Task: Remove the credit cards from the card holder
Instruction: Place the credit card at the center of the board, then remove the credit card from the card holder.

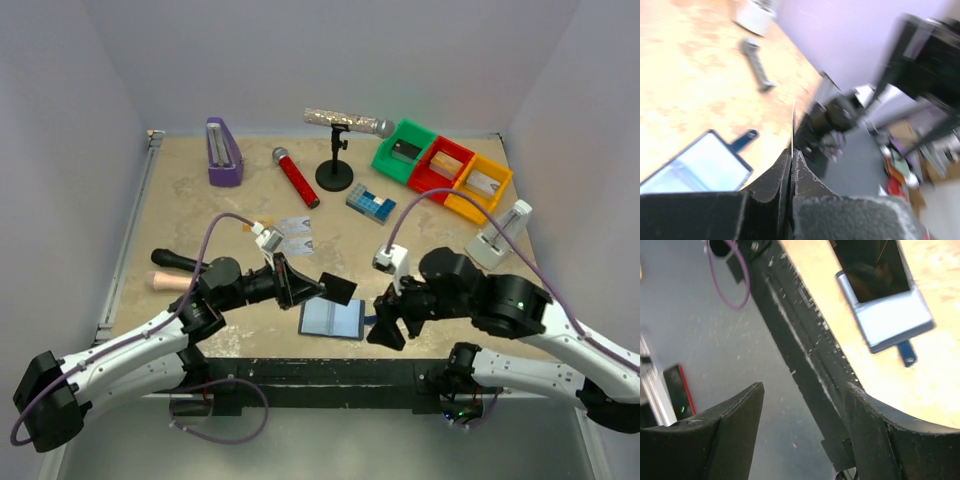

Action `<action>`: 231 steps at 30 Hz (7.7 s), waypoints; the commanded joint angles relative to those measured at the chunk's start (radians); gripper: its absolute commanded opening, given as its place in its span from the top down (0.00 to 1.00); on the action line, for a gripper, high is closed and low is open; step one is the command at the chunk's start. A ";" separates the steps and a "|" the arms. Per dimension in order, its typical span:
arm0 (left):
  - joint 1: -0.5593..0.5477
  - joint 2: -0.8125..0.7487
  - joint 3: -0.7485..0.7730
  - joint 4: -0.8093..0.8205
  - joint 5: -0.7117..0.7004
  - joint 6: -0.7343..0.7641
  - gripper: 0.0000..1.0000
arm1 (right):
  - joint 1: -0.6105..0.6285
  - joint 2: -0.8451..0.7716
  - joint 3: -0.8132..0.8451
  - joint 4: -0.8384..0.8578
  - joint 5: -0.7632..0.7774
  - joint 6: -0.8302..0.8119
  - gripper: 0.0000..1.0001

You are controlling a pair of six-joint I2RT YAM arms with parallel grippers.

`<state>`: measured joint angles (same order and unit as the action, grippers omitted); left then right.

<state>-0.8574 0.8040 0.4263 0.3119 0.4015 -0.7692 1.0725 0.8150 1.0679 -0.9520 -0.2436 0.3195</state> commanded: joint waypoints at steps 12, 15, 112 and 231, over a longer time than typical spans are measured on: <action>0.149 0.610 0.270 0.087 -0.444 -0.320 1.00 | 0.001 -0.244 -0.114 0.097 0.294 0.202 0.32; 0.178 0.704 0.319 0.095 -0.461 -0.335 1.00 | 0.001 -0.246 -0.125 0.113 0.294 0.207 0.33; -0.147 -0.137 -0.310 -0.209 -0.676 -0.323 0.48 | -0.246 0.423 -0.365 0.404 0.296 0.378 0.41; -0.253 0.517 0.152 -0.079 -0.323 -0.097 0.39 | -0.243 0.323 -0.565 0.615 0.119 0.363 1.00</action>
<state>-1.1038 1.3170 0.5465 0.2474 0.0788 -0.8955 0.8299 1.1416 0.4931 -0.3698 -0.1089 0.6956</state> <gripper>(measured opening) 0.608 0.038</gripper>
